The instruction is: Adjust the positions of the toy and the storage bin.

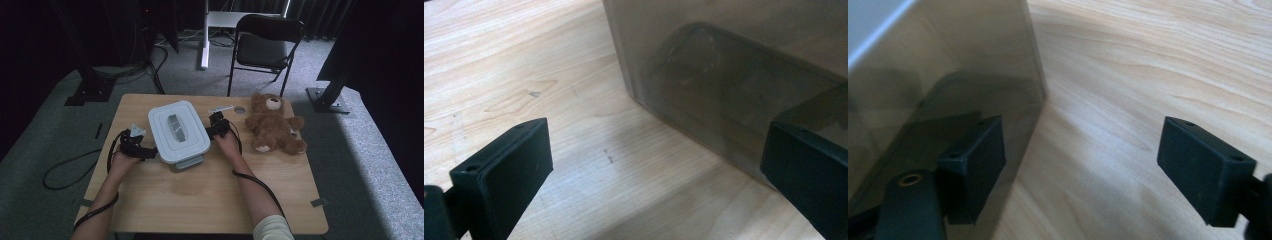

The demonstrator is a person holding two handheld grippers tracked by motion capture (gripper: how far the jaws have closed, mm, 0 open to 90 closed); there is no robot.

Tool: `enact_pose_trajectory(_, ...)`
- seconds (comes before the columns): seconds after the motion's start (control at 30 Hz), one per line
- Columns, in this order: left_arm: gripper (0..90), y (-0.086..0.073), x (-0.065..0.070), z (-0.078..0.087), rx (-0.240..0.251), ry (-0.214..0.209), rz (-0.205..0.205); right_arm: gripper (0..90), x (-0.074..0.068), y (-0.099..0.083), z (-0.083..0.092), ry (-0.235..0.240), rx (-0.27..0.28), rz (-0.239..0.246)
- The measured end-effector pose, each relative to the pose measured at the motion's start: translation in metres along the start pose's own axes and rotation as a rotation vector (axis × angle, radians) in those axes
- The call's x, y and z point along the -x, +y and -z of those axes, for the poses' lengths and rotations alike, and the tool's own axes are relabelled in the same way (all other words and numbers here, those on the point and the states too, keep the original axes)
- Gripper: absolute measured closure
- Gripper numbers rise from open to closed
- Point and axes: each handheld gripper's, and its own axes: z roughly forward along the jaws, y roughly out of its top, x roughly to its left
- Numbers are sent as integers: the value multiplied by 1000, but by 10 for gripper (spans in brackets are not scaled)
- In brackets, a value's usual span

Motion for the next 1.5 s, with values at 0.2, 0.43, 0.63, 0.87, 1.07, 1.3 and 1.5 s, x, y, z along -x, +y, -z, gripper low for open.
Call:
enact_pose_trajectory(0.2,10,0,10,4,-13,-3,-30,205,-5,-6,10,-6,21,20)
enact_pose_trajectory(0.43,10,-4,23,12,-15,-32,-42,222,-9,-17,23,6,44,16)
enact_pose_trajectory(0.63,10,-9,34,22,-25,-50,-71,225,-15,-24,33,9,52,47)
enact_pose_trajectory(0.87,9,-14,50,31,-29,-57,-94,227,-21,-38,46,17,63,77)
enact_pose_trajectory(1.07,9,-20,65,38,-15,-81,-95,226,-20,-53,59,25,74,62)
enact_pose_trajectory(1.3,9,-25,76,44,3,-110,-112,226,-23,-65,70,17,89,76)
enact_pose_trajectory(1.5,9,-27,84,49,13,-137,-105,223,-25,-75,80,1,85,99)
